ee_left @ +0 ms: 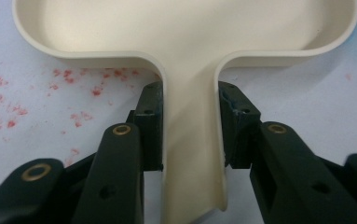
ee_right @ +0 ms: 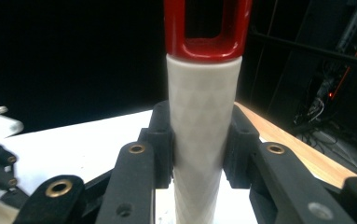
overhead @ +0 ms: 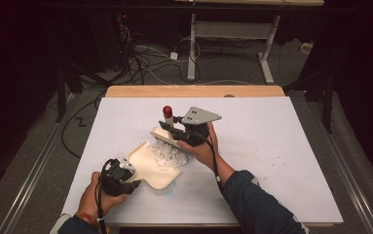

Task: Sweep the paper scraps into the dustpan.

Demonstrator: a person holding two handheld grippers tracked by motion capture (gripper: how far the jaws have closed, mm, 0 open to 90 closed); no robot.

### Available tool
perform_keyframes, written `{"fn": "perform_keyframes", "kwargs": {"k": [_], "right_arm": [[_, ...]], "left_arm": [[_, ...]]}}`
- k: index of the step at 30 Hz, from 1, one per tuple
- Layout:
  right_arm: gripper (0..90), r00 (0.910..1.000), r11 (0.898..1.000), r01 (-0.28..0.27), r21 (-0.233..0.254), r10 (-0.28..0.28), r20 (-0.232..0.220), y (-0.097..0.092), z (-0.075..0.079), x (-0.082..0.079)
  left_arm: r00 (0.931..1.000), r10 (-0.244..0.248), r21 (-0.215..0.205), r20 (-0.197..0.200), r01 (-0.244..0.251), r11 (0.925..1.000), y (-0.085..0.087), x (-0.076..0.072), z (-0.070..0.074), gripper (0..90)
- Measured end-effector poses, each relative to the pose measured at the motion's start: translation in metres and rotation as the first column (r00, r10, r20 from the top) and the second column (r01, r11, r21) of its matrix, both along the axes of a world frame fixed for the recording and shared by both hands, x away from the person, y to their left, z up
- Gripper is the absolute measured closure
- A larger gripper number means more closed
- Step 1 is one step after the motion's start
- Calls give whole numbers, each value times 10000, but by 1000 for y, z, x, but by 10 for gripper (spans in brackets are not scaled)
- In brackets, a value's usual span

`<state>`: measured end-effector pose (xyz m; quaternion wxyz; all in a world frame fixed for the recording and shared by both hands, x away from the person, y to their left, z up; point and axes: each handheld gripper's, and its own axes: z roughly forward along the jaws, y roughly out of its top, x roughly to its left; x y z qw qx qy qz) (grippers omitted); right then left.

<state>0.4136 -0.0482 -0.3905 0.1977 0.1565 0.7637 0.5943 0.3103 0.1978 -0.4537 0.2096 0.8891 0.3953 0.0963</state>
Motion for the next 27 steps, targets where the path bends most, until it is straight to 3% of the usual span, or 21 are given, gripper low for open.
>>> {"fn": "perform_keyframes", "kwargs": {"k": [6,12,15,18,22,27], "right_arm": [[704,9991,9992,-289,-272,298,314,16,-2,-24],[704,9974,9990,-385,-228,398,599,24,0,-33],[704,9976,9989,-438,136,430,535,22,5,-33],[704,9971,9996,-268,114,259,709,19,10,-34],[704,9979,9989,-185,432,157,633,12,17,-33],[704,9938,9977,404,551,-458,1014,-6,35,-42]], "left_arm": [[10000,15,52,27,-15,10000,-4,1,0,635],[10000,13,84,16,-13,10000,-4,1,0,634],[10000,36,106,24,-36,9999,-5,1,-1,635],[10000,31,121,-1,-31,9999,-5,1,-2,634],[10000,23,140,36,-24,9999,-5,1,-3,634],[10000,59,161,27,-60,9999,-6,1,-4,634]]}}
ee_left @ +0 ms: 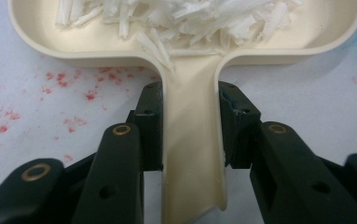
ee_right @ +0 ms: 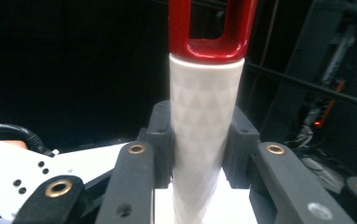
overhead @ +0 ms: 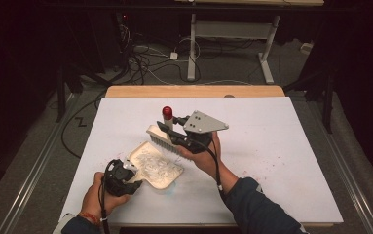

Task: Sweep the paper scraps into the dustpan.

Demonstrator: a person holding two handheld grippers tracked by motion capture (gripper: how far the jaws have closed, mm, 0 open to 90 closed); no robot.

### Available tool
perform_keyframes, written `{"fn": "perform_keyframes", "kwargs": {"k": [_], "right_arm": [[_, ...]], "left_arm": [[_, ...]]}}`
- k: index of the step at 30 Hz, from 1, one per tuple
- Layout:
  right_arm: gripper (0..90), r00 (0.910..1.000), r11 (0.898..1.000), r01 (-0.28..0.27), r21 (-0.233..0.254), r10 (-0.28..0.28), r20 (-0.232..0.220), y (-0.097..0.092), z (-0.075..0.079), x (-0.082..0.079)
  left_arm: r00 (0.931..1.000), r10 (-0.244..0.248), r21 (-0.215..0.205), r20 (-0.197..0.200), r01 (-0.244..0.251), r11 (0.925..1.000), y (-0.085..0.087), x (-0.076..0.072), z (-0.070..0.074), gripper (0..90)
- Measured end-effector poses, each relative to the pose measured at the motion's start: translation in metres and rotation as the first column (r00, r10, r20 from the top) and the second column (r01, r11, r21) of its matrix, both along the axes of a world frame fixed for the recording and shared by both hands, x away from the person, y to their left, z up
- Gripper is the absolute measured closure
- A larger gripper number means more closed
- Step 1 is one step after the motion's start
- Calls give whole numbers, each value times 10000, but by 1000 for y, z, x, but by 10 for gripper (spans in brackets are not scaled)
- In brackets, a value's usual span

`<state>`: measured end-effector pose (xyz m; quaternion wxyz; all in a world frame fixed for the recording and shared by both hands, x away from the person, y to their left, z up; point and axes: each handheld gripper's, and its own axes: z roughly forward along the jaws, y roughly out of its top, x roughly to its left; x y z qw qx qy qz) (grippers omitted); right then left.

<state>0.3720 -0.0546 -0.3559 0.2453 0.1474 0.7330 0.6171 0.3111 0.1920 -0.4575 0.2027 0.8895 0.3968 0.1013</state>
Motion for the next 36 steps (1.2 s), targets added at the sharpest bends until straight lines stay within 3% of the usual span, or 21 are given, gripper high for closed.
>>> {"fn": "perform_keyframes", "kwargs": {"k": [8,11,16,19,28,32,36], "right_arm": [[704,9968,9956,793,-495,-796,-39,-33,2,-12],[704,9911,9867,1318,-954,-1332,-86,-46,-9,-15],[704,9900,9824,1337,-1301,-1384,-279,-46,-23,-18],[704,9919,9856,1117,-1267,-1183,-463,-41,-31,-23],[704,9983,9918,321,-1233,-378,-436,-6,-35,-46],[704,9995,9936,-7,-1130,-28,-311,4,-30,-52],[704,9993,9964,-270,-798,248,-281,2,-18,-55]], "left_arm": [[10000,-42,95,-41,43,9999,1,-1,1,634],[10000,-19,82,-50,19,10000,1,-3,1,634],[9999,72,62,-97,-71,10000,2,-6,1,634],[9999,105,106,-135,-104,9999,1,-8,1,634],[9999,79,127,-132,-78,9999,2,-9,1,634],[9999,60,105,-152,-59,9999,3,-9,1,634],[9999,54,88,-148,-53,9999,3,-9,1,634]]}}
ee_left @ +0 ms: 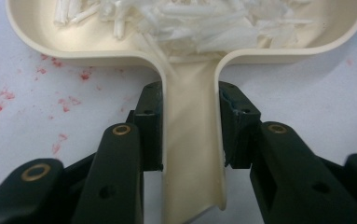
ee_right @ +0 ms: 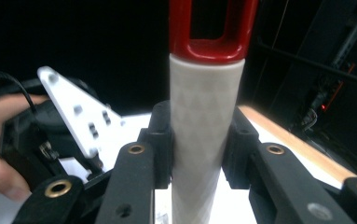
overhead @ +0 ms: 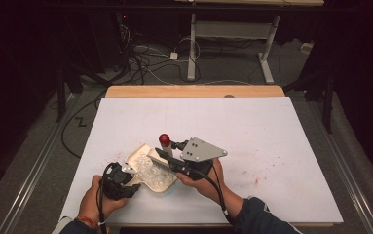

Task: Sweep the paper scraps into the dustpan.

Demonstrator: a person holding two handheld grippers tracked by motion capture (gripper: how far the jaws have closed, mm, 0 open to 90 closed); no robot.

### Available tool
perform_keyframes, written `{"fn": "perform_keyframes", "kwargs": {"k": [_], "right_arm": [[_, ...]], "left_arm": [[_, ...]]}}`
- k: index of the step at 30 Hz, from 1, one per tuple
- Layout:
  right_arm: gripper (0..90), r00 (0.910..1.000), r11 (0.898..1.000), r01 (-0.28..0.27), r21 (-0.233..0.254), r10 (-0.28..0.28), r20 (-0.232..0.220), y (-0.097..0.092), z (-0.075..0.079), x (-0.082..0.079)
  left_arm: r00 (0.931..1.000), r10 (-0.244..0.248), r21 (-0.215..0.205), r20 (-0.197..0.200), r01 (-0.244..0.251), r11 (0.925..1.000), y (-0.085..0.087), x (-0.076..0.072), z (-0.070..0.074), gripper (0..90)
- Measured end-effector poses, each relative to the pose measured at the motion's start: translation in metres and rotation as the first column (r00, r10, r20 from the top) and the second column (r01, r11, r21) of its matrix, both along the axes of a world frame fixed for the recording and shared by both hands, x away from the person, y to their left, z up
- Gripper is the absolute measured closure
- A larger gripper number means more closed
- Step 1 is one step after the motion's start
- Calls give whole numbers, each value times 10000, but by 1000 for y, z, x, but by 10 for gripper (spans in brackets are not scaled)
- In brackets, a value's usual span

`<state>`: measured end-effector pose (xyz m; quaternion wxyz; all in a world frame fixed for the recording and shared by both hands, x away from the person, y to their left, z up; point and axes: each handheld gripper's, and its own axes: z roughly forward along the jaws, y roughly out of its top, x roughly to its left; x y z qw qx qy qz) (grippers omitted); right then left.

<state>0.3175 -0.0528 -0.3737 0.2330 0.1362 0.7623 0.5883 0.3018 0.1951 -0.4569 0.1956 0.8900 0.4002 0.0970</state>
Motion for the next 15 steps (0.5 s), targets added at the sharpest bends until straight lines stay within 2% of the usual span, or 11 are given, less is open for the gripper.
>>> {"fn": "perform_keyframes", "kwargs": {"k": [3,7,9,15], "right_arm": [[704,9994,9998,183,66,-185,287,-4,8,1],[704,9993,9992,320,259,-325,207,-10,14,11],[704,9981,9982,546,241,-552,255,-13,14,19],[704,9940,9936,1093,290,-1094,19,-18,9,51]], "left_arm": [[10000,8,-3,2,-8,10000,0,0,0,634],[10000,11,-11,-8,-11,10000,1,0,0,634],[10000,31,-27,-14,-31,10000,1,0,0,634],[9999,18,-31,-108,-18,10000,2,2,0,634]]}}
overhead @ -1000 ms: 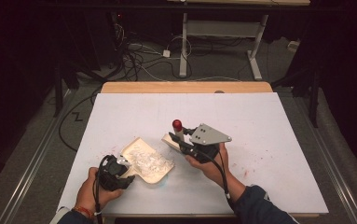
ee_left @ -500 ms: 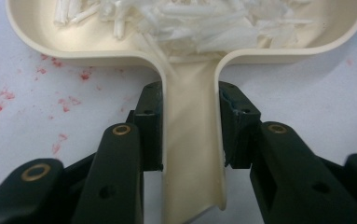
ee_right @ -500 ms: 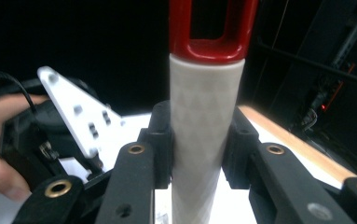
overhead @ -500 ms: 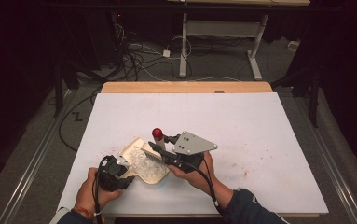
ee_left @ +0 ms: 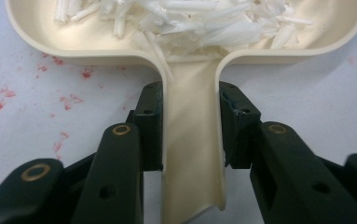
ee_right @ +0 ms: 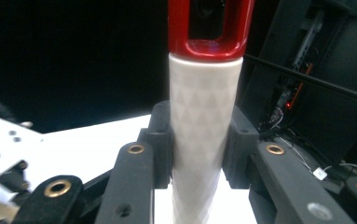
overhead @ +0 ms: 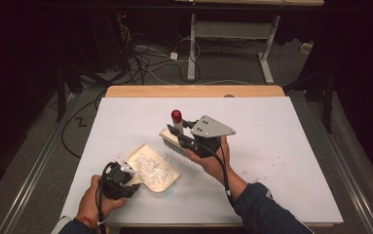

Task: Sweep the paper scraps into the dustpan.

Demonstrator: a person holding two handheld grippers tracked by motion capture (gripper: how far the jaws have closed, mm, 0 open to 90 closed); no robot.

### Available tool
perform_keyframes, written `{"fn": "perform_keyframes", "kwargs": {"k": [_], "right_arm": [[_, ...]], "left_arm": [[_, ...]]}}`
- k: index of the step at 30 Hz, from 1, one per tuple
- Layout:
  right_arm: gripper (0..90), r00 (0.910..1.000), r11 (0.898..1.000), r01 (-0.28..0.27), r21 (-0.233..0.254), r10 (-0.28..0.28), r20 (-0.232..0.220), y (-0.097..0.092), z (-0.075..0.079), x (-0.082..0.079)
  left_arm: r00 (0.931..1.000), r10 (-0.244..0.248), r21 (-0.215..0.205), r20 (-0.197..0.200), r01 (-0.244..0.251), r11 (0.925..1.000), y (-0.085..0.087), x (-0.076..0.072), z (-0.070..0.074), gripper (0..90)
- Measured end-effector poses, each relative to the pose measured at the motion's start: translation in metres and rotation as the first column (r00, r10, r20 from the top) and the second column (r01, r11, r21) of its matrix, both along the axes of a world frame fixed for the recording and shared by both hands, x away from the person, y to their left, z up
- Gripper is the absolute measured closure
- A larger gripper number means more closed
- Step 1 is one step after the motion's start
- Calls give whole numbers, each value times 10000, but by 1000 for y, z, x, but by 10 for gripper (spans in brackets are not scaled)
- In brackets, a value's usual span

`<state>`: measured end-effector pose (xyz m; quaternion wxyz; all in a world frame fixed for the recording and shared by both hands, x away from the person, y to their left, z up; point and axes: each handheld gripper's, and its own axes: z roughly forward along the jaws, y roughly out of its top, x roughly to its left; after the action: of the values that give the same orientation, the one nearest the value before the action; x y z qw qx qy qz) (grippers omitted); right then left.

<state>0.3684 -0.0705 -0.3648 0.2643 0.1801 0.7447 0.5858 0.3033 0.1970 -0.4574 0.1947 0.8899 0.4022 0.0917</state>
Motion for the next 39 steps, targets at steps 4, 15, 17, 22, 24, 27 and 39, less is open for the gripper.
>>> {"fn": "perform_keyframes", "kwargs": {"k": [4,15,17,22,24,27,39], "right_arm": [[704,9984,9977,546,-405,-540,161,6,-8,16],[703,9990,9969,-274,-742,247,-377,27,-24,9],[704,9968,9951,-705,-697,677,-415,32,-24,-1],[704,9880,9857,-1531,-701,1513,-313,39,-20,-19],[704,9867,9846,-1628,-630,1622,-144,38,-14,-23],[704,9865,9859,-1632,-380,1637,110,34,-4,-26],[704,9929,9904,-1092,847,1127,-384,11,3,-16]], "left_arm": [[10000,-12,-19,15,12,10000,1,1,0,633],[10000,51,-107,-25,-51,9999,4,1,-1,633],[10000,5,-69,-60,-6,10000,5,1,0,633],[10000,77,-119,-60,-78,9999,4,1,-1,633],[10000,30,-75,-83,-31,10000,4,1,-1,633],[9999,74,-107,-72,-75,9999,4,1,-1,633],[10000,86,-48,-37,-87,10000,2,1,-1,633]]}}
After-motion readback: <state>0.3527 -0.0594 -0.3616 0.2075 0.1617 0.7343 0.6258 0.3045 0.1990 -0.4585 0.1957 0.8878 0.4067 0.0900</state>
